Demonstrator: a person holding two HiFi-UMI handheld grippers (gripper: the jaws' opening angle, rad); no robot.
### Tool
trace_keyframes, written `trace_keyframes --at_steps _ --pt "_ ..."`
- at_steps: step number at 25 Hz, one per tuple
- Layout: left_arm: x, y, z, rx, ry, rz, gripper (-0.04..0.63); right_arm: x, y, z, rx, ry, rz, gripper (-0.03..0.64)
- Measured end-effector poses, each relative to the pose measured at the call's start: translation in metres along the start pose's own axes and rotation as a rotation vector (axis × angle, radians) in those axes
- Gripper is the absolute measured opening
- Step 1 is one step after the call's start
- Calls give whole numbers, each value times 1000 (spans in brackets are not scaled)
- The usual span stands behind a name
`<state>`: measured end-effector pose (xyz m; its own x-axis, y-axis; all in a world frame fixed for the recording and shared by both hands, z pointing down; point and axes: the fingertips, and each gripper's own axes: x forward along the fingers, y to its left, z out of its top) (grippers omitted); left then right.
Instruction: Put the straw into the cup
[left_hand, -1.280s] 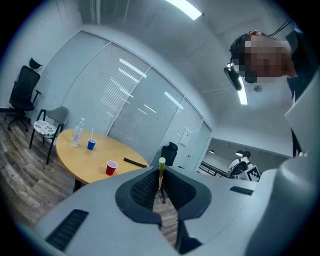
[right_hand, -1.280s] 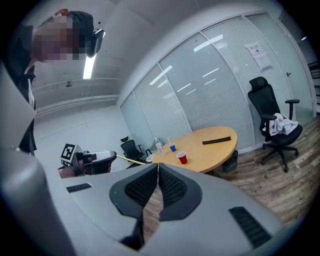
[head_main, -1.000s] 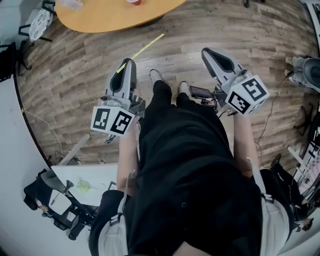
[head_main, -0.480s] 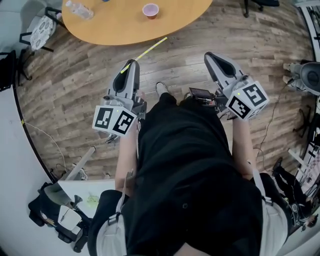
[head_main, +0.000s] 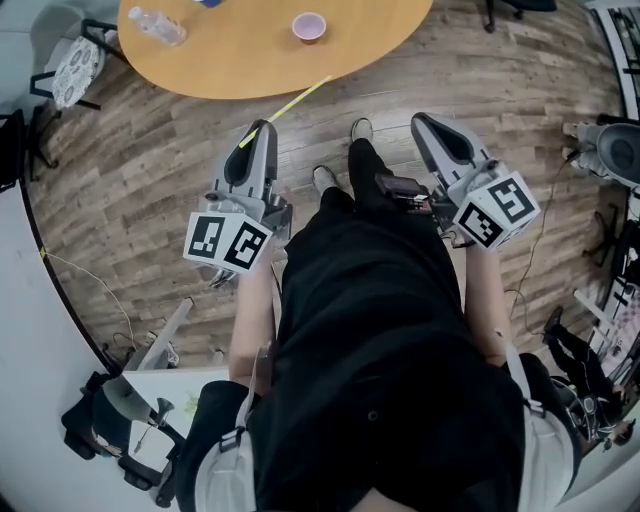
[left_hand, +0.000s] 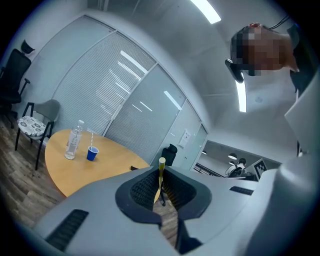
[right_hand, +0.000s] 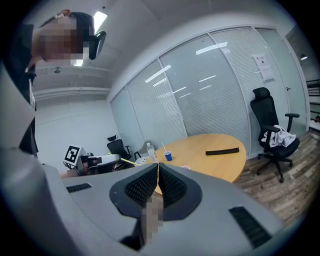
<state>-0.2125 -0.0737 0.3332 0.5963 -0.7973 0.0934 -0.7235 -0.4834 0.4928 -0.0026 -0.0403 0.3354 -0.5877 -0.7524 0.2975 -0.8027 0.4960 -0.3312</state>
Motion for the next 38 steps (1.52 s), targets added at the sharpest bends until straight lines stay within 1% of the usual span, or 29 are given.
trace_keyframes --at_steps 6,11,17,21,25,31,38 --pt "17 10 0 -1 10 36 35 22 -18 8 6 0 34 18" --pt "60 22 6 25 19 72 35 55 -57 29 9 -16 75 18" --pt "88 49 26 62 2 115 35 92 -81 60 0 -31 115 18" --pt "111 61 29 74 19 148 35 113 -101 77 -8 -27 142 18" --pt "141 74 20 64 56 189 35 133 -126 90 -5 -13 171 18" --pt "170 94 -6 45 129 253 35 158 -154 95 7 26 213 18" --pt "194 108 -37 4 225 294 35 177 -179 95 17 70 237 18"
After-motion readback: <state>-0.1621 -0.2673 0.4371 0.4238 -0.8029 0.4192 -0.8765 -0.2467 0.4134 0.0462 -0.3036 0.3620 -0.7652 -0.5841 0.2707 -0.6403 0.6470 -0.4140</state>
